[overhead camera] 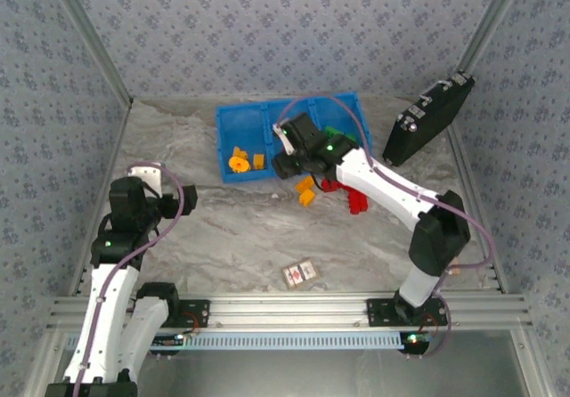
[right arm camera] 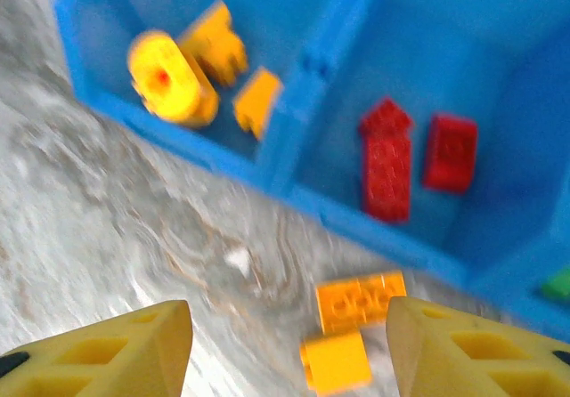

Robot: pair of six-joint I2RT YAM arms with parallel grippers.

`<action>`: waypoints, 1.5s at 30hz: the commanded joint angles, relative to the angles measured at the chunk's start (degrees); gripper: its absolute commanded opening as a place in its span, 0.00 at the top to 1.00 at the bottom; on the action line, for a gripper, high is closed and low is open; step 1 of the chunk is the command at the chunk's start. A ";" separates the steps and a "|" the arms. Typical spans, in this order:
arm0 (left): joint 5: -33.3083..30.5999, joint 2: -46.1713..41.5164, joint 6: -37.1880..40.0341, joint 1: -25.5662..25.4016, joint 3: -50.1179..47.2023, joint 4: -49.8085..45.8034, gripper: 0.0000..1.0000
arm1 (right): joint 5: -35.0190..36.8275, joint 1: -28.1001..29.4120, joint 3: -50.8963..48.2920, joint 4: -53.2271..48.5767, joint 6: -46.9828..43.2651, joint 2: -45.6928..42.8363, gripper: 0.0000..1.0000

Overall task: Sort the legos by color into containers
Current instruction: Pick up the lego from the center of the table.

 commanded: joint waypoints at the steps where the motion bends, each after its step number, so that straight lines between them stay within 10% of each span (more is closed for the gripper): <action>1: 0.74 1.08 0.05 -0.09 -0.43 1.89 0.00 | 3.63 -0.68 -8.46 -0.10 6.38 -2.56 0.38; 16: 1.42 2.56 0.44 -0.26 -0.61 2.29 0.00 | -0.89 -3.73 -16.05 7.30 8.53 1.28 0.16; 29: 1.42 4.21 0.74 -0.31 -0.39 2.14 0.00 | -3.81 -4.77 -14.43 9.73 5.32 8.54 0.18; 45: 1.16 6.00 0.82 -0.30 0.05 1.72 0.00 | -3.73 -5.05 -13.50 10.54 3.59 13.08 0.62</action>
